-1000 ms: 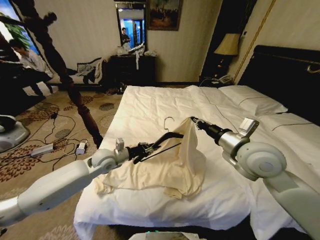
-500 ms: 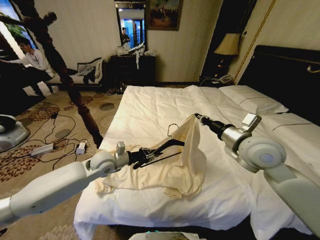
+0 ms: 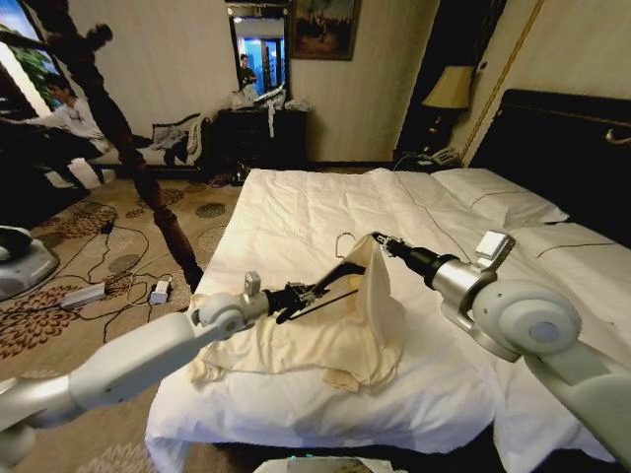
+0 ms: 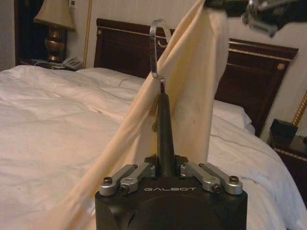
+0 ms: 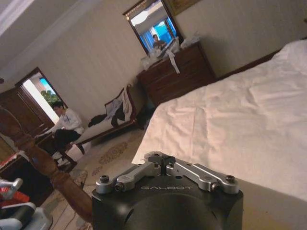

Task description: Pick up the clothes from the bed and hang them on the clothes hanger.

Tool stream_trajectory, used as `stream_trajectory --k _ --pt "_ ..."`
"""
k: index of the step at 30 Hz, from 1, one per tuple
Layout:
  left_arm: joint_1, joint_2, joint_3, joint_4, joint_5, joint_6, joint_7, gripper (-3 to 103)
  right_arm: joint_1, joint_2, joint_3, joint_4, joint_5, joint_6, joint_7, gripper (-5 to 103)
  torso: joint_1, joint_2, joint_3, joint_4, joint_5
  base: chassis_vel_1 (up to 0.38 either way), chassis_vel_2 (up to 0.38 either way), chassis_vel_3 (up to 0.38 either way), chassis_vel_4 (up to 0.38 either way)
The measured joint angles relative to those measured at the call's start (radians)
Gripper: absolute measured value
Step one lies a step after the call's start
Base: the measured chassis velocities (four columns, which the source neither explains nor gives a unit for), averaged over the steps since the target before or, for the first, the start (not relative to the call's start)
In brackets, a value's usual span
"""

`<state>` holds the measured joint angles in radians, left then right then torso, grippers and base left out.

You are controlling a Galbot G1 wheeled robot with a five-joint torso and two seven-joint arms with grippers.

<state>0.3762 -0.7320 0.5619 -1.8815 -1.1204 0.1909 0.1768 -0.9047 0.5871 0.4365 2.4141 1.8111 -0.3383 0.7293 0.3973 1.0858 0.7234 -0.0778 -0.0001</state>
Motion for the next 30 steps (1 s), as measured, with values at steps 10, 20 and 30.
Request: stream_trajectory --k 10,20,30 --pt "0.029 -0.069 -0.053 0.038 -0.013 -0.031 -0.012 16 -0.032 0.012 -0.037 0.057 0.001 -0.019 -0.007 0 0.0 0.0 0.0 0.0 -0.0001 0.0 0.0 0.0 0.0" --pt "0.078 -0.08 -0.098 0.032 0.064 -0.066 -0.008 16 -0.051 0.003 -0.038 0.089 0.021 -0.072 -0.046 14 0.0 0.0 0.0 0.0 0.0002 0.0 0.0 0.0 0.0" --pt "0.11 -0.087 -0.158 0.03 0.095 -0.091 -0.008 16 -0.062 -0.017 -0.025 0.088 -0.025 -0.103 -0.072 51 0.0 0.0 0.0 -0.0001 0.0001 0.0 0.0 0.0 0.0"
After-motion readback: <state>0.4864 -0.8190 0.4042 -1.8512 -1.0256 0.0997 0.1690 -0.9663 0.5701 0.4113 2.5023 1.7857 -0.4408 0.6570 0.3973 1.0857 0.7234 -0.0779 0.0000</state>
